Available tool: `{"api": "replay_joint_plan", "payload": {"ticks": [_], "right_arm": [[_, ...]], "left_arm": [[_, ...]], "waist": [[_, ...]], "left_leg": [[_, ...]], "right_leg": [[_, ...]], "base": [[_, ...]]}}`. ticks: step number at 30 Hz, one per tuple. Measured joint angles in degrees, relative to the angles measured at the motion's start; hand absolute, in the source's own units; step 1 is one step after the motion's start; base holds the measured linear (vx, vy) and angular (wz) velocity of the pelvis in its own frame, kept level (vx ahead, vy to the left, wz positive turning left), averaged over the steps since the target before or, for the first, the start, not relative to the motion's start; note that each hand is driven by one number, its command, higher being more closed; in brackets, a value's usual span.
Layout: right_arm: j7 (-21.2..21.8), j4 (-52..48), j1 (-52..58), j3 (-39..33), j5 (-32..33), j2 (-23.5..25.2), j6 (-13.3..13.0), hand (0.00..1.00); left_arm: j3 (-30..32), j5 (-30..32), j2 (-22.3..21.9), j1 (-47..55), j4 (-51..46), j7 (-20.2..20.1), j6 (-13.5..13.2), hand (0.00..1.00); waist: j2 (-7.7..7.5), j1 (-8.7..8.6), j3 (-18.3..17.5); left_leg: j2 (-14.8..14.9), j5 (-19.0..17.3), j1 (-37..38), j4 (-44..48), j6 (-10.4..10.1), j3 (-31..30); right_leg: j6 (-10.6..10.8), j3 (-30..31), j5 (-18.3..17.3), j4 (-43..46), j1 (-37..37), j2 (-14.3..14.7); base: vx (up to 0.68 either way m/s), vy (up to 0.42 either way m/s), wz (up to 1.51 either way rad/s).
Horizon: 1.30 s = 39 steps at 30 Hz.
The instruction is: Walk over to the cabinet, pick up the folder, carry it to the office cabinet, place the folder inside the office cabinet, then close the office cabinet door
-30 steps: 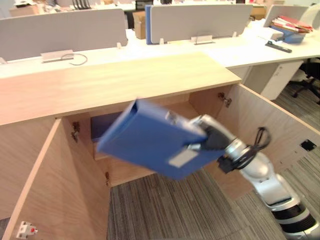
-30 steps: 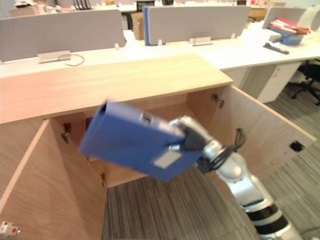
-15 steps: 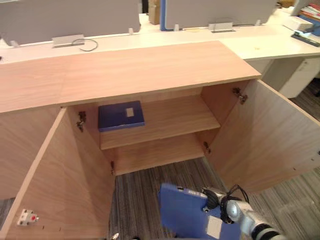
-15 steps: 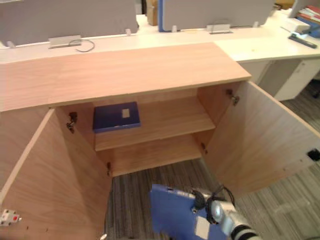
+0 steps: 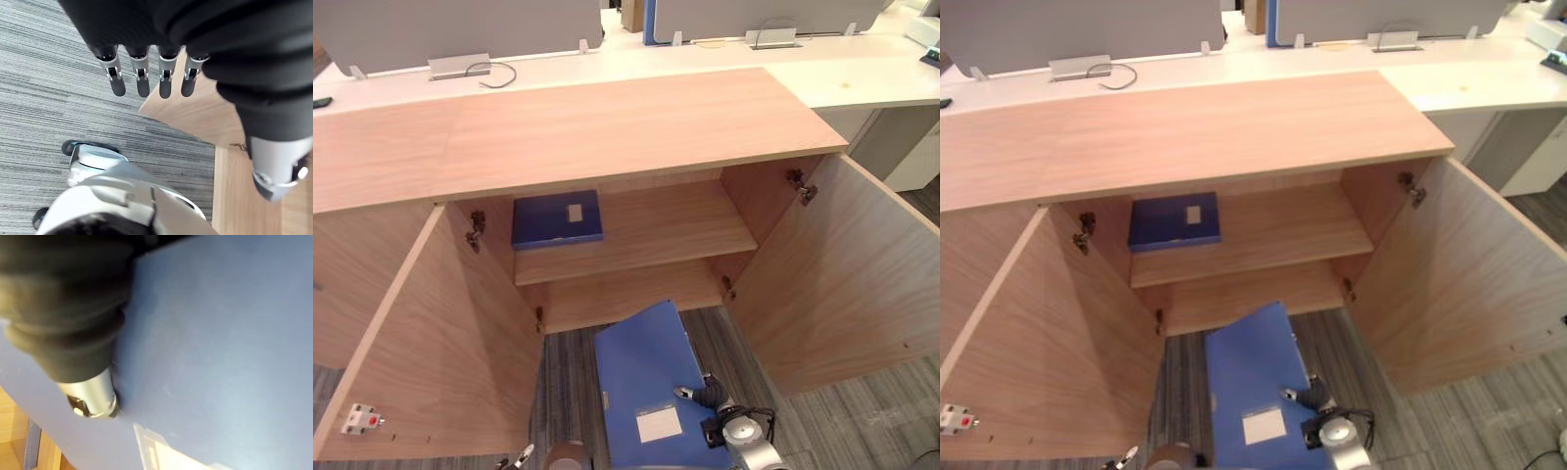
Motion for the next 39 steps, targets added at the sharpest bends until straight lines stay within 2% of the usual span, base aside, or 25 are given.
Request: {"api": "replay_joint_plan", "payload": {"ticks": [3, 6, 7, 8, 9, 10, 11, 13, 16, 20, 22, 24, 25, 26, 27, 28, 29, 31, 32, 34, 35, 36, 37, 38, 39], "right_arm": [[0.0, -0.4, 0.0, -1.6, -0.1, -0.5, 0.8, 1.0], [-0.5, -0.9, 0.0, -2.0, -0.2, -1.3, 1.3, 1.0], [-0.5, -1.5, 0.0, -1.9, -0.2, -1.8, 1.4, 1.0], [-0.5, -1.8, -0.1, -1.8, -0.2, -2.0, 1.4, 1.0], [-0.5, -2.0, -0.1, -1.5, -0.2, -1.8, 1.6, 1.0], [-0.5, -2.7, -0.2, -0.9, -0.3, -0.6, 1.6, 1.0], [0.0, -3.1, -0.8, -0.6, -0.3, 0.2, 1.6, 1.0], [0.6, -3.1, -2.5, 1.3, -0.5, 0.8, 1.6, 1.0], [1.3, -3.0, -4.6, 1.3, -0.5, 2.2, 1.5, 1.0], [1.3, 0.6, -5.9, 0.8, -2.1, 1.2, 1.7, 1.0], [1.3, 2.4, -6.0, 0.8, -2.8, 0.2, 2.1, 1.0], [1.3, 3.4, -5.8, 0.3, -3.0, -0.7, 2.9, 1.0], [1.2, 3.4, -5.3, 0.0, -2.9, -1.5, 3.1, 1.0], [1.1, 3.0, -4.4, -1.1, -2.9, -2.2, 3.2, 1.0], [1.1, 3.0, -4.0, -1.8, -2.8, -2.1, 3.3, 1.0], [0.6, 1.8, -2.9, -2.5, -2.4, -1.7, 3.4, 1.0], [0.3, 0.1, -1.9, -2.5, -2.3, -1.3, 3.4, 1.0], [0.1, -2.0, -1.9, -2.6, -2.1, -0.5, 3.4, 1.0], [0.1, -3.3, -2.2, -3.2, -1.7, 0.0, 3.3, 1.0], [0.1, -4.4, -2.2, -4.2, -0.7, 0.1, 3.2, 1.0], [0.0, -5.3, -2.2, -4.5, -0.1, -0.1, 3.3, 1.0], [0.0, -5.6, -2.1, -4.5, -0.1, -0.1, 3.3, 1.0], [0.0, -7.1, -1.6, -4.5, -0.1, 0.2, 3.3, 1.0], [0.0, -7.8, -1.2, -4.4, -0.1, 0.4, 3.2, 1.0], [0.0, -9.1, 0.4, -4.4, -0.1, 0.0, 3.2, 1.0]], "left_arm": [[-0.2, 0.5, -0.3, 1.4, 0.0, 0.1, 0.1, 0.0], [0.4, 1.6, -0.8, 2.9, 0.0, 0.3, 0.1, 0.0], [0.9, 2.1, -1.3, 2.9, 0.0, 0.3, 0.1, 0.0], [1.3, 2.3, -1.8, 2.8, 0.1, 0.4, 0.1, 0.0], [1.8, 2.6, -2.2, 2.8, 0.1, 0.4, 0.1, 0.0], [2.3, 2.6, -1.6, 2.0, -0.1, 0.6, 0.1, 0.0], [2.6, 2.7, -1.5, 1.1, -0.2, 0.8, 0.1, 0.0], [3.9, 2.8, -2.3, 0.9, -0.6, 0.9, 0.1, 0.0], [4.4, 3.0, -2.7, 0.5, -0.5, 0.9, 0.0, 0.0], [4.1, 3.0, -2.5, 0.4, 0.3, 1.0, 0.0, 0.0], [3.1, 2.9, -2.5, 0.6, 0.7, 1.3, 0.0, 0.0], [1.6, 2.8, -2.7, 1.2, 0.7, 0.8, 0.0, 0.0], [0.9, 2.9, -3.4, 1.5, 0.8, 1.0, 0.0, 0.0], [-0.3, 3.3, -3.6, 2.0, 1.5, 1.1, 0.1, 0.0], [-1.0, 3.2, -3.5, 2.4, 1.5, 0.7, 0.1, 0.0], [-2.0, 3.3, -2.9, 3.0, 1.4, -0.4, 0.1, 0.0], [-2.8, 3.4, -2.3, 3.5, 1.4, -1.6, 0.1, 0.0], [-2.8, 4.4, -2.2, 3.5, 1.1, -2.1, 0.5, 0.0], [-2.5, 4.5, -2.3, 3.2, 1.0, -2.0, 0.5, 0.0], [-2.0, 4.5, -2.5, 2.8, 0.8, -0.5, 0.4, 0.0], [-1.5, 4.7, -2.6, 2.8, 0.6, 0.5, 0.3, 0.0], [-1.5, 4.8, -2.6, 2.8, 0.6, 0.6, 0.3, 0.0], [-1.0, 5.4, -2.2, 2.9, 0.6, 1.0, 0.3, 0.0], [-0.4, 5.6, -1.7, 2.8, 0.9, 1.1, 0.3, 0.0], [0.3, 5.8, -2.6, 3.3, 1.2, 1.3, 0.5, 0.0]], "waist": [[-0.03, 1.31, 0.2], [0.19, 1.93, 0.3], [1.01, 2.48, 0.5], [2.06, 2.73, 0.5], [2.08, 2.95, 0.4], [0.8, 2.98, 0.9], [0.25, 3.53, 1.3], [0.6, 3.76, 1.6], [1.37, 3.6, 1.0], [1.48, 3.68, -0.3], [2.04, 4.08, -0.9], [3.64, 4.13, -2.2], [5.01, 4.07, -3.1], [6.41, 3.49, -4.0], [6.59, 2.72, -4.1], [6.43, 1.39, -4.0], [5.88, 0.15, -3.9], [6.22, -0.52, -3.7], [6.23, -0.7, -2.7], [6.35, -0.83, -1.3], [6.06, -0.83, 0.0], [5.9, -0.83, 0.2], [4.21, -0.78, 0.8], [3.57, -0.85, 1.5], [4.57, -0.84, 0.8]], "left_leg": [[-0.2, 0.9, -2.1, -7.0, 0.3, 0.5], [-0.9, 6.0, -2.3, -18.4, 0.2, 0.1], [-0.6, 8.1, -1.6, -22.9, -0.5, -0.6], [-0.3, 12.8, -0.9, -24.2, -0.6, -0.6], [-0.5, 16.8, -0.7, -24.4, 1.0, 0.0], [-2.1, 15.6, -1.0, -23.3, 2.6, 0.8], [-2.8, 14.6, -1.1, -21.5, 3.7, 2.0], [-3.4, 11.8, -0.9, -18.2, 5.1, 3.6], [-3.3, 9.6, -0.9, -16.2, 5.2, 3.9], [-5.5, 9.7, -0.6, -19.3, 5.3, 4.2], [-7.6, 9.8, 0.7, -22.4, 5.4, 5.2], [-9.7, 9.7, 3.0, -25.7, 5.6, 5.0], [-11.1, 9.3, 4.6, -27.4, 6.3, 3.4], [-12.0, 9.4, 6.4, -27.9, 7.1, 2.6], [-12.7, 9.0, 7.4, -28.0, 7.7, 2.2], [-14.2, 8.5, 9.7, -27.9, 9.1, 1.1], [-15.0, 8.0, 11.1, -27.7, 10.2, 0.0], [-14.7, 7.9, 12.4, -27.7, 10.7, -1.4], [-14.1, 7.9, 13.3, -27.4, 11.0, -2.0], [-12.7, 7.1, 14.5, -26.0, 10.7, -3.5], [-11.3, 5.7, 15.1, -23.9, 9.5, -4.3], [-11.0, 5.3, 15.2, -23.3, 9.1, -4.4], [-11.1, 3.3, 15.1, -20.6, 7.8, -4.5], [-11.1, 2.1, 15.1, -19.2, 7.2, -4.8], [-9.2, 0.7, 15.0, -17.4, 5.8, -5.7]], "right_leg": [[0.8, 0.5, -1.2, 0.8, 0.6, -0.9], [2.8, 1.8, -3.8, 3.1, 0.9, -2.3], [4.2, 2.7, -4.8, 4.1, 0.9, -2.5], [5.5, 3.1, -5.4, 4.9, 1.1, -2.7], [6.5, 3.0, -6.1, 5.2, 1.1, -3.1], [6.9, 2.8, -6.4, 5.4, 1.6, -4.6], [6.9, 2.7, -6.3, 5.8, 1.7, -5.9], [7.3, 2.8, -5.9, 5.7, 2.1, -7.0], [9.6, 2.9, -3.6, 4.8, 2.6, -7.4], [10.6, 3.2, -3.0, 4.1, 1.1, -9.6], [10.9, 3.8, -2.9, 4.3, 0.3, -11.5], [11.7, 4.8, -3.4, 8.3, -1.7, -13.2], [12.5, 6.0, -4.3, 14.6, -4.5, -14.4], [11.7, 6.1, -5.3, 24.1, -8.0, -15.8], [10.3, 5.8, -6.0, 30.1, -9.9, -16.9], [5.6, 5.6, -5.8, 41.7, -13.6, -19.7], [3.6, 5.2, -5.4, 49.0, -15.8, -21.3], [3.5, 2.1, -7.5, 52.8, -18.7, -21.5], [4.2, -0.2, -10.5, 52.0, -19.8, -20.2], [5.0, -1.7, -13.0, 46.8, -19.4, -16.8], [5.2, -1.8, -13.1, 41.4, -19.4, -14.3], [5.4, -1.8, -13.0, 39.9, -19.3, -14.0], [5.3, -1.6, -11.0, 33.0, -18.5, -13.6], [5.5, -1.0, -9.0, 32.3, -18.1, -13.4], [5.0, -2.5, -9.6, 31.4, -16.6, -11.8]], "base": [[0.05, 0.128, -0.19], [0.14, 0.216, -0.23], [0.17, 0.215, -0.24], [0.25, 0.288, -0.24], [0.29, 0.277, -0.1], [0.37, 0.289, -0.09], [0.35, 0.23, -0.15], [0.25, 0.167, -0.36], [0.11, 0.069, -0.22], [0.08, 0.065, -0.1], [0.09, 0.125, -0.33], [0.1, 0.177, -0.44], [0.16, 0.284, -0.36], [0.17, 0.292, -0.19], [0.14, 0.231, 0.24], [0.15, 0.172, 0.59], [0.15, 0.133, 0.63], [0.16, -0.002, 0.41], [0.16, -0.09, 0.25], [0.13, -0.21, 0.34], [0.09, -0.22, 0.34], [0.08, -0.29, 0.2], [0.04, -0.224, 0.09], [0.04, -0.291, 0.11], [0.03, -0.234, 0.1]]}}
